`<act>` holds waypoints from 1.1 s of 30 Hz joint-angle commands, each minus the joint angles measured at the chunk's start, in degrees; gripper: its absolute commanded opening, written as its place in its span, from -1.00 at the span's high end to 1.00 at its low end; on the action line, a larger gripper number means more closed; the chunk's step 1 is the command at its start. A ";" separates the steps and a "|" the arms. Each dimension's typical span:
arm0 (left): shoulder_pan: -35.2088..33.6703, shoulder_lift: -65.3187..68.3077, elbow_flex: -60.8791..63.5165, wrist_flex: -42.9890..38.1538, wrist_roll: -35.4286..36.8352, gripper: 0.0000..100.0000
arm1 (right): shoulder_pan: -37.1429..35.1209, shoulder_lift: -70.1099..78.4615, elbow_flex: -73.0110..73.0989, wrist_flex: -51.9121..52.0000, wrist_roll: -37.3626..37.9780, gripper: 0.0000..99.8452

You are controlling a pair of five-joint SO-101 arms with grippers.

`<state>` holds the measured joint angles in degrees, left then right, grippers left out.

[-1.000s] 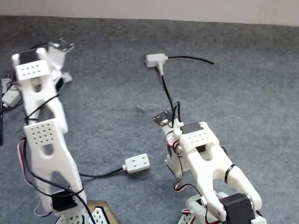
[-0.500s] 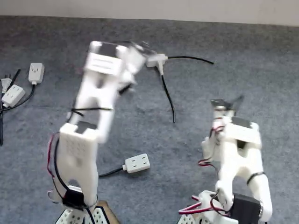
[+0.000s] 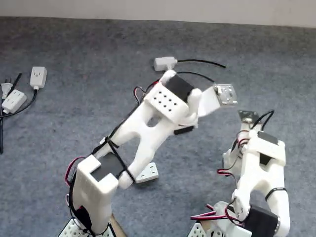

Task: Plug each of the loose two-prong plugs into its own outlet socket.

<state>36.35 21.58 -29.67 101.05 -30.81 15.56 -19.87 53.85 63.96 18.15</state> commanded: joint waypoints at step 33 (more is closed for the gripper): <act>-51.38 1.36 -4.18 0.62 24.44 0.68 | -30.73 6.99 -31.69 22.37 4.92 0.65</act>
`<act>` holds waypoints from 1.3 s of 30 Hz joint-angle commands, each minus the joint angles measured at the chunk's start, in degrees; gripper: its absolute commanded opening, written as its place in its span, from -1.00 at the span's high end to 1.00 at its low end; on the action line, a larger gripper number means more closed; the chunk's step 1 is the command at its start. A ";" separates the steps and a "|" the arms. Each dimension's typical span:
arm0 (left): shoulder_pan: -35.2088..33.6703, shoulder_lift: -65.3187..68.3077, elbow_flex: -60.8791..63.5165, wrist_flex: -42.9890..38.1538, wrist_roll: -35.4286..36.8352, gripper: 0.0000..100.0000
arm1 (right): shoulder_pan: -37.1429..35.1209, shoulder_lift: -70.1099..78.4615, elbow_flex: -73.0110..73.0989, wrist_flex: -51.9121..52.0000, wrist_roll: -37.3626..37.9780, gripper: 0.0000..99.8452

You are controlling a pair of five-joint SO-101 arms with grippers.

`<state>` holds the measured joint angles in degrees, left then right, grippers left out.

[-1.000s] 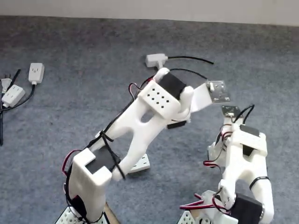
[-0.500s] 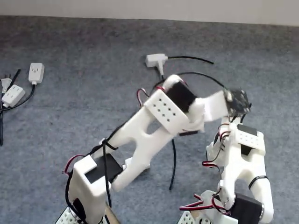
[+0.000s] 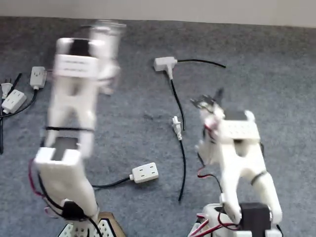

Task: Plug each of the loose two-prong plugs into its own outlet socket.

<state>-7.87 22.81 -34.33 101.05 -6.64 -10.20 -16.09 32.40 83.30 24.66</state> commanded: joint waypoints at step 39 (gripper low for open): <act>-30.90 -21.67 68.35 -52.13 -25.05 0.66 | -13.76 24.92 -16.22 -17.36 -17.67 0.65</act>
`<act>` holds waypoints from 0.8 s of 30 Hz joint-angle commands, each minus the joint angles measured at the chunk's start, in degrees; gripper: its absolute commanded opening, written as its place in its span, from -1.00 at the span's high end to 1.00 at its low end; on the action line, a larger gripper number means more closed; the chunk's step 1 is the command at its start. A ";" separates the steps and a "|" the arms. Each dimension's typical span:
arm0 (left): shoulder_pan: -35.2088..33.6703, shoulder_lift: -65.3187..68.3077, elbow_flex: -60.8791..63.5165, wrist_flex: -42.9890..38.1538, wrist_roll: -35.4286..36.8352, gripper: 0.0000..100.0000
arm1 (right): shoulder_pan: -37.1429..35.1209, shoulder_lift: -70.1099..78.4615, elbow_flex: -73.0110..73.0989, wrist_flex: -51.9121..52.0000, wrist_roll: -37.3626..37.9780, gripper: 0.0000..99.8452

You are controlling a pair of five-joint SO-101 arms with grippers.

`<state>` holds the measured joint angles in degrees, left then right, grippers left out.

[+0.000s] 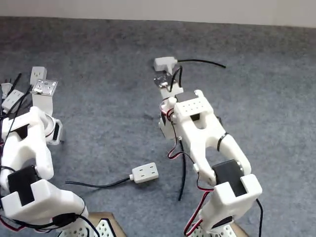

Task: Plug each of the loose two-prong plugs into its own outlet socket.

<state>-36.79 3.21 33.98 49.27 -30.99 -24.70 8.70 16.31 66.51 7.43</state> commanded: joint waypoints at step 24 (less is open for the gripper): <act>-2.59 -1.71 0.04 -0.35 -4.66 0.66 | 2.77 3.74 -0.75 -0.40 -0.62 0.99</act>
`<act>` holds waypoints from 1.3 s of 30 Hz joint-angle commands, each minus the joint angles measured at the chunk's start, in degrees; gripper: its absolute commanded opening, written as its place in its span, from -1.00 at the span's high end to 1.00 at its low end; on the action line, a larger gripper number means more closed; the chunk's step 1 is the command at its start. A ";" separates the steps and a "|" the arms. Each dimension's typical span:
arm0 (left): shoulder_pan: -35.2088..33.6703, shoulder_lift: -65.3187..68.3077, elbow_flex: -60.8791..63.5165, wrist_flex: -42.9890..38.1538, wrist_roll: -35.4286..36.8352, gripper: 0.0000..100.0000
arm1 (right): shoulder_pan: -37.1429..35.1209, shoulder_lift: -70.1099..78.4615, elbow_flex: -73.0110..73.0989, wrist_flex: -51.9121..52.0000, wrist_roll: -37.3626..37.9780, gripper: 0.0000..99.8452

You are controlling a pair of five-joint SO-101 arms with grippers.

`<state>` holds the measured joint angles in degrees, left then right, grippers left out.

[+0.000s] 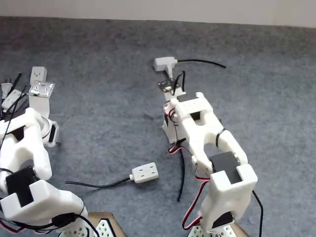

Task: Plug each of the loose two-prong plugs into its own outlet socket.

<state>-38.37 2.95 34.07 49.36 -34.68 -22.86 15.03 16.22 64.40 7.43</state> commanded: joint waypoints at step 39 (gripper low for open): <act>33.98 -101.23 55.34 -12.22 18.02 0.66 | -11.65 -22.64 6.73 -7.43 1.49 0.99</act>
<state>-6.64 -89.19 86.46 36.18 -17.19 -35.96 -8.26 27.82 54.99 11.03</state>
